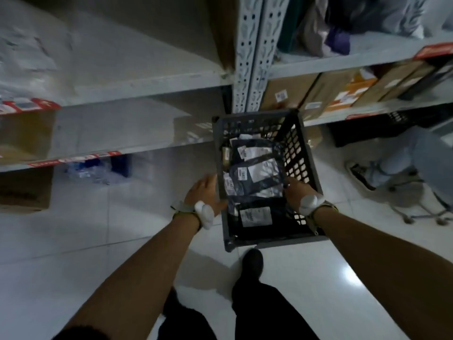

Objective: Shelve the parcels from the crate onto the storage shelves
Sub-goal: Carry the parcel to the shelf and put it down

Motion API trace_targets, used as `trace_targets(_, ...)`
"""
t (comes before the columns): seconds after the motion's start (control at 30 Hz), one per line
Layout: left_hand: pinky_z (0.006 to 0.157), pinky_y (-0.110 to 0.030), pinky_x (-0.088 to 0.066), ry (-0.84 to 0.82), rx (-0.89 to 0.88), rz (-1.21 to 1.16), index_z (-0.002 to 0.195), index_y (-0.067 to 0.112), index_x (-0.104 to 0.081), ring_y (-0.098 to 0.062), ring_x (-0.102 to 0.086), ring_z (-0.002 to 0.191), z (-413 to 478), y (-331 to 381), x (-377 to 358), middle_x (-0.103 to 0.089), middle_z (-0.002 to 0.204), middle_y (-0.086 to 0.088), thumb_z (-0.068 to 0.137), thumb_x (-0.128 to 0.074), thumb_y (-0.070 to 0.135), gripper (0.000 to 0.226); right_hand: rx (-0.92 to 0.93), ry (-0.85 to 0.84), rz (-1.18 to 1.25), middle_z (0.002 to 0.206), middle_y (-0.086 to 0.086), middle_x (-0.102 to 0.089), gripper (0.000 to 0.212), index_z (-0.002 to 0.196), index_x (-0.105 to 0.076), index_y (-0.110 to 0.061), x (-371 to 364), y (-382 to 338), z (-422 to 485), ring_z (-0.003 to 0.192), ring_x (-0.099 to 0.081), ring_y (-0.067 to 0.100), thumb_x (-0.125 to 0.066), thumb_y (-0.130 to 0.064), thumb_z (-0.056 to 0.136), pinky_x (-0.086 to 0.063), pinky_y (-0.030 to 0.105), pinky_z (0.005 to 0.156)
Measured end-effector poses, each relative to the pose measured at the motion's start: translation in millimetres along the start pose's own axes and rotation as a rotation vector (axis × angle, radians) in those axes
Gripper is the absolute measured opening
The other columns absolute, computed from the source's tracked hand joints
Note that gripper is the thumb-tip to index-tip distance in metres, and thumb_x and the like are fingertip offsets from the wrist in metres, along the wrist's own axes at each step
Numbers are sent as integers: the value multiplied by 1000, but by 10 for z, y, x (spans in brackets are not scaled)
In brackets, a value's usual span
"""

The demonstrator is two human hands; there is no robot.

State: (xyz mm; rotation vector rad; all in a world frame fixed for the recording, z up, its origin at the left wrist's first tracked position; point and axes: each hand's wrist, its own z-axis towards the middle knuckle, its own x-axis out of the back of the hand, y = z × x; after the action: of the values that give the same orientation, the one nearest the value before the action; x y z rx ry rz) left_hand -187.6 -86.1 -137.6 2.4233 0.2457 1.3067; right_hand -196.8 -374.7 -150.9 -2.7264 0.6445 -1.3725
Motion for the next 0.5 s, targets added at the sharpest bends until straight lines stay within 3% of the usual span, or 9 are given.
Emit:
trace_targets(0.13,120,-47,-21,21,215,-119,156,9,7,-36,-9,150,630,137,-662,3,164,-14,90,-62,52,105,-3,-149,33,134,19,-57,47,143,-41,-9,-481,295,580,121,-56,39,-52,-23,100,-45,38,90)
trace_targets(0.23,119,-45,-22,128,240,-104,153,1,12,-37,-11,149,925,152,-937,4,163,-19,91,-63,44,107,41,-277,26,145,16,-48,61,150,-33,-10,-908,494,943,131,-48,39,-55,-33,99,-43,42,102)
trace_targets(0.33,111,-47,-37,287,243,-174,155,5,11,-39,-26,144,1198,73,-1086,-6,163,-18,92,-62,31,100,62,-340,23,155,15,-35,68,154,-29,-10,-1396,722,1330,140,-39,34,-55,-39,98,-35,38,111)
trace_targets(0.4,99,-49,-47,361,251,-218,156,12,10,-39,-41,134,1301,36,-1132,-18,161,-16,92,-59,28,96,-33,-347,59,151,16,-41,75,151,-32,-9,-1534,734,1488,135,-45,35,-59,-46,93,-41,41,107)
trace_targets(0.5,84,-50,-53,426,283,-222,156,19,8,-40,-54,118,1366,15,-1186,-33,154,-15,92,-56,31,91,-245,-265,446,131,14,-57,69,142,-43,-3,-1514,572,1737,106,-59,26,-66,-42,90,-39,29,87)
